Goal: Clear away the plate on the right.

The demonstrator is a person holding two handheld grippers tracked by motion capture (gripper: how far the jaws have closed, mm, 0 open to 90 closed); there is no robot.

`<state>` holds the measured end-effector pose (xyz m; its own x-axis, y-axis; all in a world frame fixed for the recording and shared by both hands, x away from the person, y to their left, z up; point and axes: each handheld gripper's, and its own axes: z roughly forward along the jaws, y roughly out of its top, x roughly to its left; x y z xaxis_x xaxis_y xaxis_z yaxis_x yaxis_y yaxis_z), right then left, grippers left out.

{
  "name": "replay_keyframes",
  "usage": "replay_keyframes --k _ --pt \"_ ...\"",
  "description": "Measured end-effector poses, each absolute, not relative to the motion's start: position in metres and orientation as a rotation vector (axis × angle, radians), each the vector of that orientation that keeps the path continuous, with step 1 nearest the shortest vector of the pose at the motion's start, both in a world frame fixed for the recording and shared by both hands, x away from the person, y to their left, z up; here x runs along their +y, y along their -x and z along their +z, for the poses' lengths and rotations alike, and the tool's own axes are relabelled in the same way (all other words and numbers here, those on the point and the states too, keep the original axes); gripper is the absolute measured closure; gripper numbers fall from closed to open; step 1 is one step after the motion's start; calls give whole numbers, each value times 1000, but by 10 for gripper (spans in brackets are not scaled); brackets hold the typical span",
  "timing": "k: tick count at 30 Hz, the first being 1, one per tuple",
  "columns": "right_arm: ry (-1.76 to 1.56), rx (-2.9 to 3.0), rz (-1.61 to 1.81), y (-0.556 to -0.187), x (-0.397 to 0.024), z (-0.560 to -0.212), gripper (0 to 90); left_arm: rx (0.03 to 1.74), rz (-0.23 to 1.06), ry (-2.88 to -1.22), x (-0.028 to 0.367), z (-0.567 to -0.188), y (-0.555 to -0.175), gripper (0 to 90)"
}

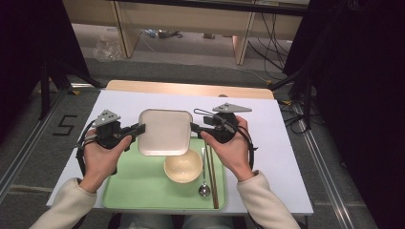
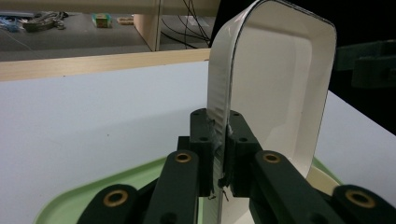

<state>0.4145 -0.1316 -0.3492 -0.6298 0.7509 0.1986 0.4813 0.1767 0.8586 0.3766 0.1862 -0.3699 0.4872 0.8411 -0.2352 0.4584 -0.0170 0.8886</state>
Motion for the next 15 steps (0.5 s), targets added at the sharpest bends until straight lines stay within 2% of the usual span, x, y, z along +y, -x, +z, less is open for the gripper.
replay_keyframes --k 15 --pt "-1255 2118 1393 -416 -165 -354 405 1164 430 -1654 209 -373 -366 832"
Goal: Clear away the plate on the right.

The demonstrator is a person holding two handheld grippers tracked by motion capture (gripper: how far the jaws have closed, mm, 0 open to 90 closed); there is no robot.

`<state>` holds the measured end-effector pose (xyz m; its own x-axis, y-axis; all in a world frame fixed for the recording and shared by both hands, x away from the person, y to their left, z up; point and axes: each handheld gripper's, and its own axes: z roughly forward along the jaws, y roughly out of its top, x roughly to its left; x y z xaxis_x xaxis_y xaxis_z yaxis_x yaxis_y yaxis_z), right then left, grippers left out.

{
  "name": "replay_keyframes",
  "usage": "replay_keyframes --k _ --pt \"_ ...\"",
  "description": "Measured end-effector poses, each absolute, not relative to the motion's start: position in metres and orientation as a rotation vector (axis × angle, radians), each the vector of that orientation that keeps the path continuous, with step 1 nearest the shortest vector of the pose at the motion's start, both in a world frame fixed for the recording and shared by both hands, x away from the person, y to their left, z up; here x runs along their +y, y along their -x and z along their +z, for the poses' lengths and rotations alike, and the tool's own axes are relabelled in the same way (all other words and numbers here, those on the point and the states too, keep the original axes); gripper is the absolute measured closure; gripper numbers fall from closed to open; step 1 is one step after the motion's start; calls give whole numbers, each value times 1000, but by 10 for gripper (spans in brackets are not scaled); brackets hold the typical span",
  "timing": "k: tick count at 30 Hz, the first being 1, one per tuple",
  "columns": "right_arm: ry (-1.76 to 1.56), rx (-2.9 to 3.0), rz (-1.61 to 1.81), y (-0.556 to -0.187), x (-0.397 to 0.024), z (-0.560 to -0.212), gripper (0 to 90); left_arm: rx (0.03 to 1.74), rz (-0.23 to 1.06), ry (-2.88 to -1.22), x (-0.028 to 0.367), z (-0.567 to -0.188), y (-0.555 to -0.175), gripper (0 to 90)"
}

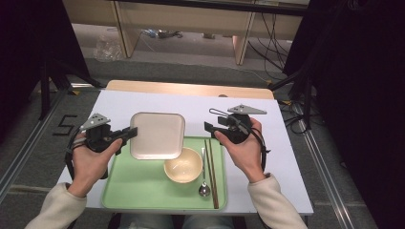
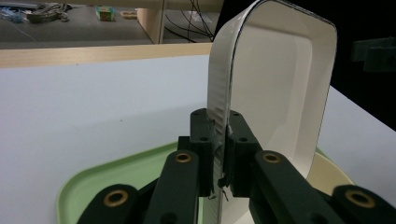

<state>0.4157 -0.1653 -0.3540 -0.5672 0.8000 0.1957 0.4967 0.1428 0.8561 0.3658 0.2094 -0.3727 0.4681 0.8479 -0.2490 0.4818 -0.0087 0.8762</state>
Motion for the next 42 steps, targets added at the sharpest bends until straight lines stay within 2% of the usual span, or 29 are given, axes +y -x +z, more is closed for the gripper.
replay_keyframes --k 19,42 --pt "-1304 2063 1322 -414 -193 -365 393 1269 399 -1636 244 -385 -352 832" --pt "-1357 2067 1303 -414 -199 -376 392 1360 334 -1669 267 -403 -344 832"
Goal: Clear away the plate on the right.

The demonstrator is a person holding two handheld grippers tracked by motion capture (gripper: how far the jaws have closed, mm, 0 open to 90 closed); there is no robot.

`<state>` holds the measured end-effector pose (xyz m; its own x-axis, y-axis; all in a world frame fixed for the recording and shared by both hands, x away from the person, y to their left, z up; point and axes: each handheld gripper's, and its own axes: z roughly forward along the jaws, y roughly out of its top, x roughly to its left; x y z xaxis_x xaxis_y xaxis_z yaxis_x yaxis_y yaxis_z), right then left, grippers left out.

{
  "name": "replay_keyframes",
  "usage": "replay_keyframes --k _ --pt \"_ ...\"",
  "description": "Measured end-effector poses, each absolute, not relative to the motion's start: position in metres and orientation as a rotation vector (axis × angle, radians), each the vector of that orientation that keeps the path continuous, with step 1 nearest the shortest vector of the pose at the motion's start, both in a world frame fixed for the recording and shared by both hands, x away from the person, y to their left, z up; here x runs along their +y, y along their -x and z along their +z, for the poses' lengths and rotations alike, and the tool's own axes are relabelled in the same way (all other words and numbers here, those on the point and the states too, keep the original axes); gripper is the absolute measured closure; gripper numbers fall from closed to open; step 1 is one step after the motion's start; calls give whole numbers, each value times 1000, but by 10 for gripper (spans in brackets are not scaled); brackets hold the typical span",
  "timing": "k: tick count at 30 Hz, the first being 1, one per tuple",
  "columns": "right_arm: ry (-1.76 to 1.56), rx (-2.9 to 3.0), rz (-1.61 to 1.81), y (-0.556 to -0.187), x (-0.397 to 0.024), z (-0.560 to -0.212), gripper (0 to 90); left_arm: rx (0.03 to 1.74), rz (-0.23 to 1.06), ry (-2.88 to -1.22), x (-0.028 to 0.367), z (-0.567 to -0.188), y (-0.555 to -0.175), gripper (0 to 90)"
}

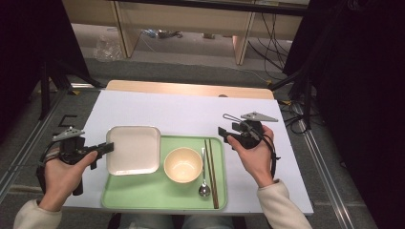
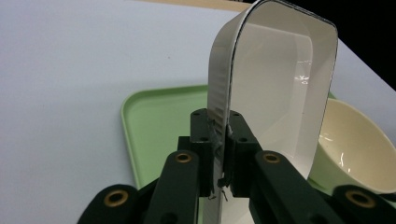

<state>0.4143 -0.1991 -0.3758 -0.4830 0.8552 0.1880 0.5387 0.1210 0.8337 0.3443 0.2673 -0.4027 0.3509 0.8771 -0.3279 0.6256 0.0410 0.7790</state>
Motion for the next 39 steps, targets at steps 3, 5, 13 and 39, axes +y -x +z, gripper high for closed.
replay_keyframes --k 3,5,13,39 --pt "-1368 2059 1295 -414 -199 -376 391 1374 323 -1680 269 -406 -344 832" --pt "-1344 2074 1293 -415 -200 -377 392 1382 314 -1685 270 -409 -344 832" --pt "-1342 2069 1290 -416 -199 -379 392 1403 280 -1703 269 -415 -345 832" --pt "-1370 2089 1270 -418 -198 -382 390 1477 106 -1771 264 -434 -357 830"
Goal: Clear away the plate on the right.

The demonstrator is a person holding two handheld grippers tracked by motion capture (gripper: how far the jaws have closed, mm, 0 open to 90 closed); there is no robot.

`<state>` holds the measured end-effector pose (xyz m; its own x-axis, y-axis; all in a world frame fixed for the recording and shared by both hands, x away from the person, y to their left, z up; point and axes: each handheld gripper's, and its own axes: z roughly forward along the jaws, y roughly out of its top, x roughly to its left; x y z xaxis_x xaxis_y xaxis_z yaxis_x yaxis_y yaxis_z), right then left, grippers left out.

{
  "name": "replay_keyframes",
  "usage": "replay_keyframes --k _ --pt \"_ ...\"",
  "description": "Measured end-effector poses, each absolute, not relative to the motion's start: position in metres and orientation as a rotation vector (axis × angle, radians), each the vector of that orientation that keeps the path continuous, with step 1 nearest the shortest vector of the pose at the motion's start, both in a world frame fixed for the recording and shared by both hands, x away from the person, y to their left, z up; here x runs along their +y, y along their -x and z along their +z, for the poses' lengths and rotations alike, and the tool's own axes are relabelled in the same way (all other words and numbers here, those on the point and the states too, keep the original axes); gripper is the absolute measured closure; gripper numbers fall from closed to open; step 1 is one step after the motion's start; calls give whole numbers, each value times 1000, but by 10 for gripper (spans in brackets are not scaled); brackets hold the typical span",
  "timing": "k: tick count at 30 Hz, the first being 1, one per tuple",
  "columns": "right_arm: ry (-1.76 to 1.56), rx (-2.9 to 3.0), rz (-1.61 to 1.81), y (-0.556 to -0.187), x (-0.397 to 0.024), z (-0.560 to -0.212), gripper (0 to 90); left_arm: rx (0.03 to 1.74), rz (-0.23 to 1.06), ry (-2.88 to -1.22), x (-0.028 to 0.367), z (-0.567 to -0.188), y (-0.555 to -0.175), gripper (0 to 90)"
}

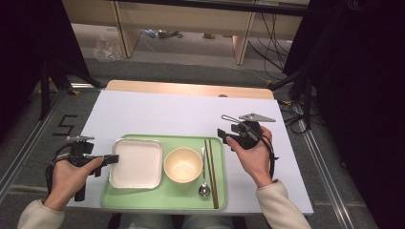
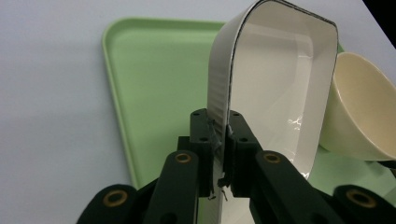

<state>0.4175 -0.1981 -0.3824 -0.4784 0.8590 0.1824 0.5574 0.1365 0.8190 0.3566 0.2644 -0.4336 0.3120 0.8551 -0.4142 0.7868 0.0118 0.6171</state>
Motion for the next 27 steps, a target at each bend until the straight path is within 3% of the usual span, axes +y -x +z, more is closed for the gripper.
replay_keyframes --k 5,14,16,19,27 --pt "-1399 2080 1268 -417 -197 -384 390 1515 62 -1759 261 -441 -364 823" --pt "-1364 2099 1252 -419 -199 -385 390 1591 96 -1781 258 -456 -373 774" --pt "-1373 2105 1260 -419 -199 -385 390 1600 124 -1780 255 -459 -373 654" --pt "-1391 2092 1244 -418 -199 -385 390 1530 214 -1854 253 -456 -371 543" --pt "-1381 2081 1247 -418 -202 -386 390 1422 390 -1802 247 -447 -367 414"
